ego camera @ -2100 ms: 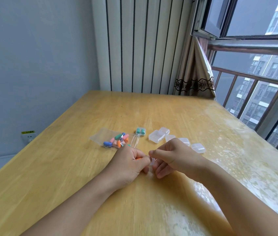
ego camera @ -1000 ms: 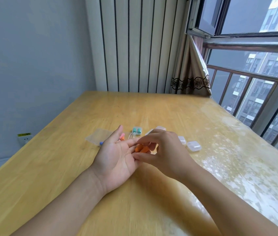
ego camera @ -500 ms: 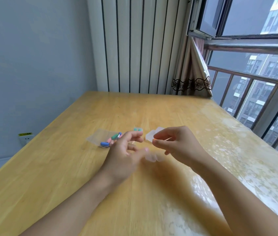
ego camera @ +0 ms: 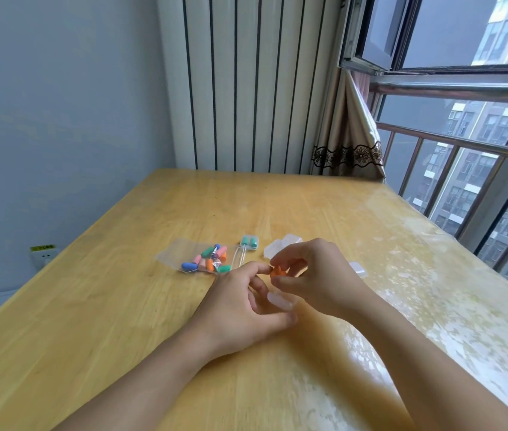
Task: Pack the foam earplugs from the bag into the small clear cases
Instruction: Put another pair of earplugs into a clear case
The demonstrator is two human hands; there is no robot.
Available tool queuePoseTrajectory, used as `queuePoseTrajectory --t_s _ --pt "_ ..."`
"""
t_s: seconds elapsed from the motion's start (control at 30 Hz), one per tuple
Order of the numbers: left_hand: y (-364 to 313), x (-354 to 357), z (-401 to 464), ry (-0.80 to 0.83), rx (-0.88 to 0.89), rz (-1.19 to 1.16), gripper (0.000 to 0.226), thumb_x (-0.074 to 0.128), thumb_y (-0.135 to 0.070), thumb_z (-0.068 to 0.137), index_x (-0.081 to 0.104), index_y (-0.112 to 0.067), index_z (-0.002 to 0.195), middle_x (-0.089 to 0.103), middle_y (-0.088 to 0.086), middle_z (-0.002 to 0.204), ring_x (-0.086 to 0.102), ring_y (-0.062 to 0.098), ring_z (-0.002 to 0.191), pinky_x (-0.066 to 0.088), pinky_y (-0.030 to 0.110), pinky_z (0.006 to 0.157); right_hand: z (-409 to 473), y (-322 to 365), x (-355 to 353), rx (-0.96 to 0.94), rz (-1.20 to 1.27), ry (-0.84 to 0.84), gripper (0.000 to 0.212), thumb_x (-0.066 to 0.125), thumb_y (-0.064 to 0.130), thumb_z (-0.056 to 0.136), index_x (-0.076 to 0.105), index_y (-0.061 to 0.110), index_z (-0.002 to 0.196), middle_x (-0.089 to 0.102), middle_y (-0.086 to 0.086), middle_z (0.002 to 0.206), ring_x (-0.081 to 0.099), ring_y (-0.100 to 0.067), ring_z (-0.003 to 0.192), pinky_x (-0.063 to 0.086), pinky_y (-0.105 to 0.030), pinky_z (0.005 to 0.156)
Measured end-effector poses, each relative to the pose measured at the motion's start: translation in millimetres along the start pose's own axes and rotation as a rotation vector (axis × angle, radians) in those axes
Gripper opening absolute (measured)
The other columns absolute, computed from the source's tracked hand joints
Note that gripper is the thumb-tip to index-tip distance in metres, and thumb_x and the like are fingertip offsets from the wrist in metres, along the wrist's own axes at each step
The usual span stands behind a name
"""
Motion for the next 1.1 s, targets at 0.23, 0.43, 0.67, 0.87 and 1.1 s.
queuePoseTrajectory --t_s 0.23,0.43,0.67,0.87,1.1 --pt "3 1 2 0.147 -0.024 -0.107 0.088 0.095 -0.044 0.055 0.055 -0.041 0.134 0.072 -0.01 0.106 0.057 0.002 0.071 0.056 0.027 0.081 -6 8 -8 -0.064 -0.052 0.125 0.018 0.081 0.02 0.081 0.08 0.021 0.099 0.076 0.007 0.085 0.07 -0.005 0.08 0.057 -0.021 0.073" --pt "-2 4 -2 0.143 0.035 -0.099 0.072 0.095 -0.025 0.062 0.061 -0.046 0.121 0.071 -0.011 0.104 0.051 0.002 0.07 0.05 0.018 0.074 -10 19 -5 -0.116 -0.083 0.214 0.014 0.079 0.017 0.082 0.081 0.023 0.094 0.075 0.008 0.083 0.069 -0.004 0.081 0.056 -0.017 0.07" --pt "1 -3 -3 -0.039 -0.017 -0.1 0.058 0.093 -0.018 0.065 0.062 -0.04 0.108 0.066 -0.013 0.081 0.051 -0.001 0.063 0.046 0.012 0.066 -10 24 -2 -0.19 -0.158 0.171 0.014 0.08 0.021 0.083 0.08 0.022 0.097 0.075 0.01 0.085 0.064 -0.003 0.08 0.055 -0.023 0.075" --pt "7 -3 0 -0.053 -0.056 -0.095 0.05 0.093 -0.017 0.065 0.067 -0.035 0.104 0.071 -0.002 0.083 0.06 0.005 0.067 0.055 0.029 0.075 -10 20 5 -0.156 -0.026 0.193 0.013 0.08 0.02 0.082 0.081 0.022 0.095 0.076 0.01 0.083 0.069 -0.003 0.078 0.058 -0.027 0.077" --pt "7 -5 -7 0.141 -0.341 -0.592 0.024 0.073 -0.006 0.087 0.072 -0.011 0.111 0.078 0.014 0.106 0.075 0.013 0.084 0.054 0.018 0.061 -7 19 6 -0.187 -0.023 0.151 0.022 0.081 0.013 0.081 0.081 0.023 0.1 0.075 0.008 0.086 0.068 -0.01 0.081 0.059 -0.033 0.079"
Point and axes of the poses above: each hand's wrist, its own z-axis towards the middle knuckle, its own x-axis out of the palm, y = z × x, the point moved 7 cm from there along z, towards the middle knuckle
